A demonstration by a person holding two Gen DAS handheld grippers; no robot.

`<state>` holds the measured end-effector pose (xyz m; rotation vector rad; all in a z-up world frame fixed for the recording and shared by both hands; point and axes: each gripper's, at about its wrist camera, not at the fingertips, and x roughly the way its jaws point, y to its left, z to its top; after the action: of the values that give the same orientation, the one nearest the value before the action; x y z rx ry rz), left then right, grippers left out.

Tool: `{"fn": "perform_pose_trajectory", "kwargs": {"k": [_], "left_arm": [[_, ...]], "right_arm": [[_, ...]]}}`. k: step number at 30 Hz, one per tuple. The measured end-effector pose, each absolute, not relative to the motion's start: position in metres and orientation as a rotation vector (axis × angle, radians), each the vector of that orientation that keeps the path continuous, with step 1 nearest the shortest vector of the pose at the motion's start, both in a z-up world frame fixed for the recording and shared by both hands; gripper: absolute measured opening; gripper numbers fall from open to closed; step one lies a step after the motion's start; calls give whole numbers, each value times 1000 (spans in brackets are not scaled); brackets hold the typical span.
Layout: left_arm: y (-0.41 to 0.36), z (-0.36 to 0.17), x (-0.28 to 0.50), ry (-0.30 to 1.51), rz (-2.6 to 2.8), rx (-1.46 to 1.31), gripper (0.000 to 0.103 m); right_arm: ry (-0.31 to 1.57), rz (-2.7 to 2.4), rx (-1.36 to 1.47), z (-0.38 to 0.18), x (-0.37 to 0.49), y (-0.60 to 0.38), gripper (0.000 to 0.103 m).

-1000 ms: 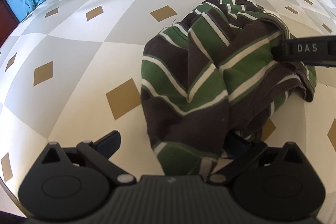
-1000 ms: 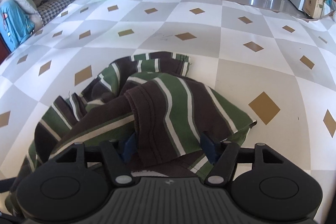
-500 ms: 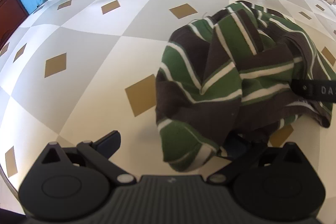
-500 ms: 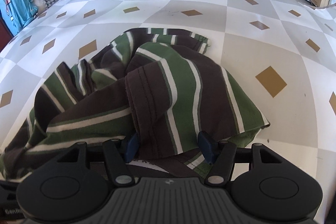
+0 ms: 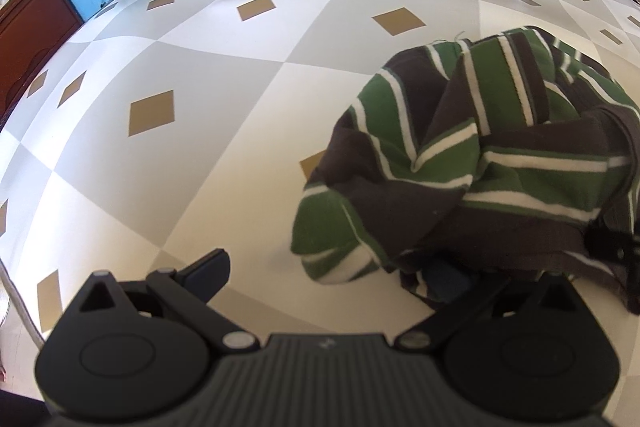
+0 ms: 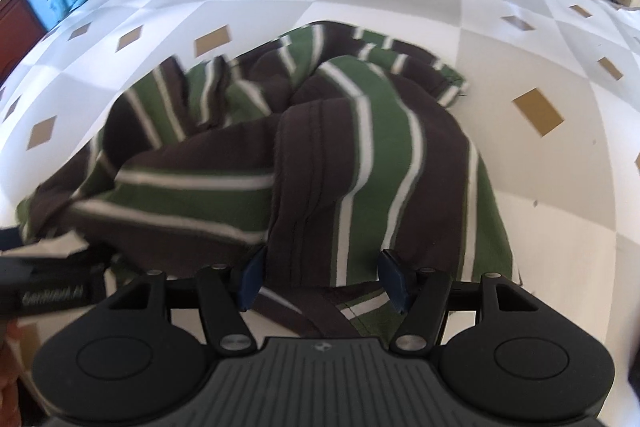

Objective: Fold clothes

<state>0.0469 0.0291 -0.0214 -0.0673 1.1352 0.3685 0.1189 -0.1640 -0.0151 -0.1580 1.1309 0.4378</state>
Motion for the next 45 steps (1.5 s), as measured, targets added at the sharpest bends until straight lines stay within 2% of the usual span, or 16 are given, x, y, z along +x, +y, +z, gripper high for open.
{"fn": "perform_pose_trajectory", "kwargs": {"k": [8, 18, 31, 36, 41, 45], "left_arm": [[30, -9, 38, 1117, 363, -59, 103], [18, 22, 30, 1004, 272, -145, 103], [4, -8, 55, 1038, 315, -138, 103], [8, -14, 55, 1049, 312, -149, 103], [12, -15, 54, 1050, 323, -141, 103], [16, -14, 52, 1046, 331, -132, 103]], "right_arm": [[1170, 512, -135, -2, 108, -175, 61], [1012, 452, 64, 39, 127, -211, 65], [1016, 419, -18, 17, 154, -172, 64], [1043, 386, -9, 8, 156, -178, 48], [1041, 354, 12, 10, 159, -190, 17], [1023, 315, 14, 14, 159, -199, 10]]}}
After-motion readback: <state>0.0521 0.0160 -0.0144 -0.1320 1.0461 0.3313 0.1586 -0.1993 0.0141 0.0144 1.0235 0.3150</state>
